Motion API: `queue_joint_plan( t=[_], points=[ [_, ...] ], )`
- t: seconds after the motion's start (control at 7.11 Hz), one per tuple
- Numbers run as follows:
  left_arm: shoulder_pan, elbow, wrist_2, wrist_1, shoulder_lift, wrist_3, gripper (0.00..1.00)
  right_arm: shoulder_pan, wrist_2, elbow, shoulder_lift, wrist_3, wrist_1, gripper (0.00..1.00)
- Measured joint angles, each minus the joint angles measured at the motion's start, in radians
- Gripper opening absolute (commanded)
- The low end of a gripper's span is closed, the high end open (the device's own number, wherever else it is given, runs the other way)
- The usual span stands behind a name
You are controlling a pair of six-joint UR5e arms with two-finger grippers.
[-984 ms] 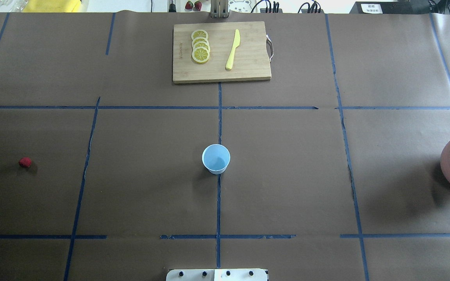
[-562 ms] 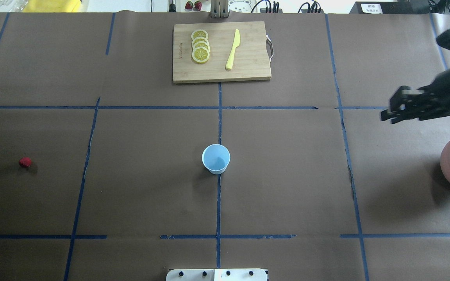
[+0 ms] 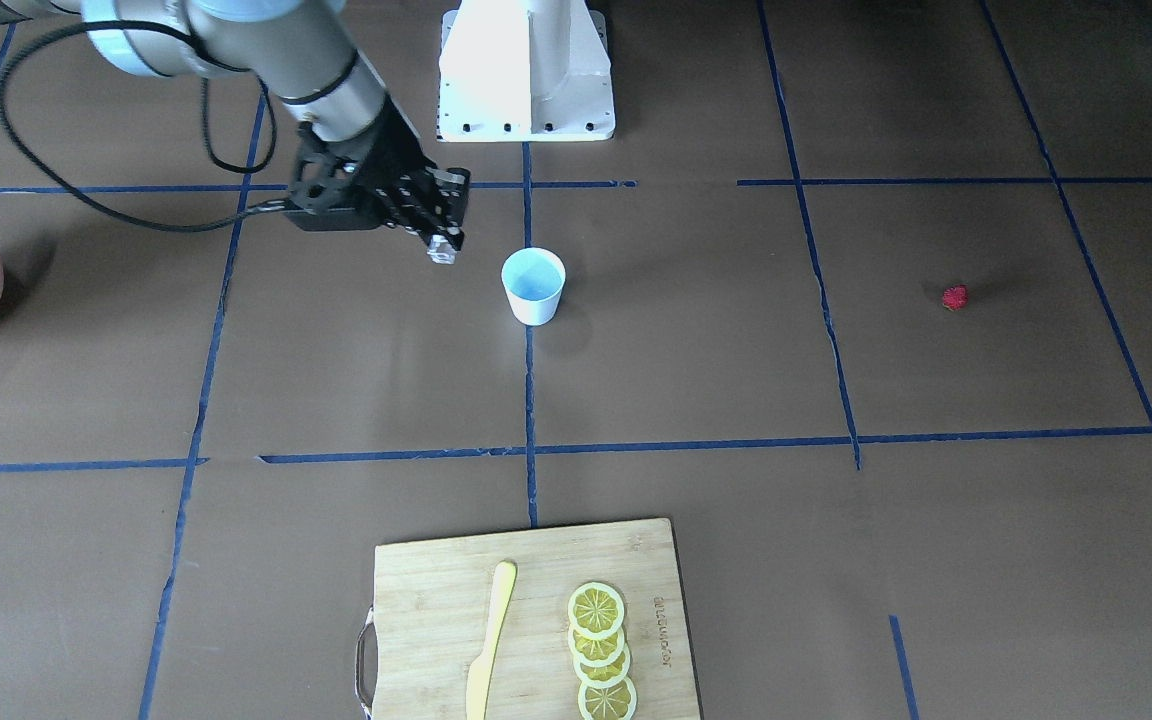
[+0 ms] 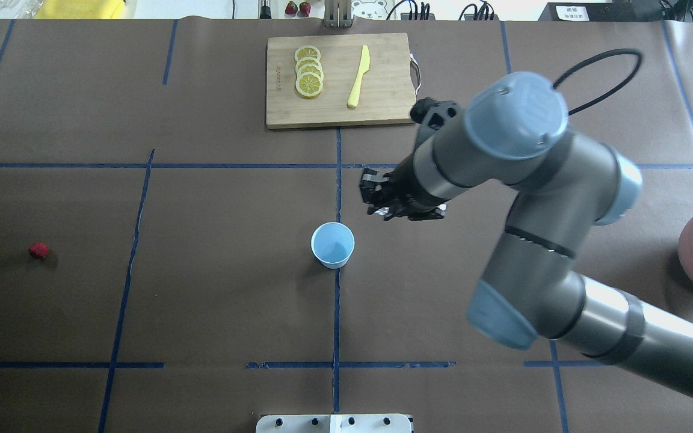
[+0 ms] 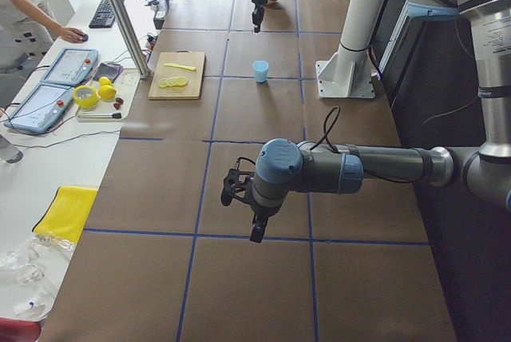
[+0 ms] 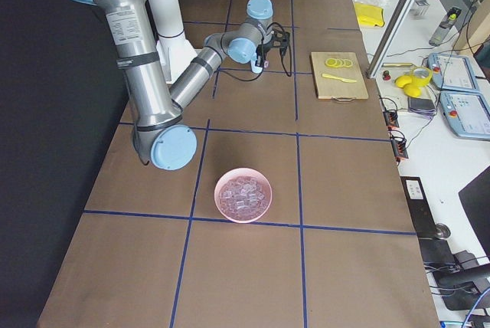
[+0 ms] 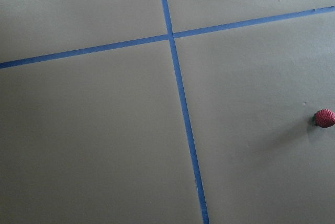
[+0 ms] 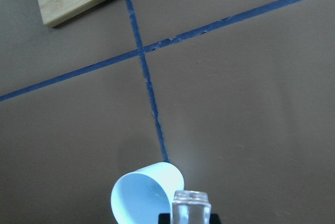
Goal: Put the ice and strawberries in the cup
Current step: 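Lift ice cubes from the pink bowl with the right gripper toward the cup, then open the right gripper above the light-blue cup to drop the ice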
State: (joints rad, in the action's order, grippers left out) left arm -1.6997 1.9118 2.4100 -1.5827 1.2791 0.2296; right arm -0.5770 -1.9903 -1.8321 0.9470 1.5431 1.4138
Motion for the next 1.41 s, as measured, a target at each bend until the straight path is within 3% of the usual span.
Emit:
queue_joint_plan(
  t=[0.28, 0.56, 0.84, 1.12, 1.27, 1.41],
  points=[
    [0.0, 0.005, 0.021, 0.0, -0.001, 0.0, 1.0, 0.074, 0.091, 0.13, -0.114, 0.035, -0.009, 0.06],
    [0.0, 0.009, 0.027, 0.001, -0.001, 0.001, 1.0, 0.092, 0.113, 0.16, -0.126, 0.036, -0.012, 0.08],
    [0.0, 0.011, 0.03, 0.0, -0.002, 0.0, 1.0, 0.1, 0.115, 0.164, -0.113, 0.035, -0.012, 0.36],
    [0.0, 0.013, 0.04, 0.001, -0.002, -0.001, 1.0, 0.108, 0.115, 0.166, -0.098, 0.039, -0.011, 0.75],
    [0.0, 0.015, 0.042, 0.001, -0.002, -0.001, 1.0, 0.112, 0.116, 0.166, -0.096, 0.041, -0.011, 0.83],
    [0.0, 0.016, 0.042, 0.001, -0.002, -0.001, 1.0, 0.114, 0.116, 0.165, -0.096, 0.043, -0.011, 0.83]
  ],
)
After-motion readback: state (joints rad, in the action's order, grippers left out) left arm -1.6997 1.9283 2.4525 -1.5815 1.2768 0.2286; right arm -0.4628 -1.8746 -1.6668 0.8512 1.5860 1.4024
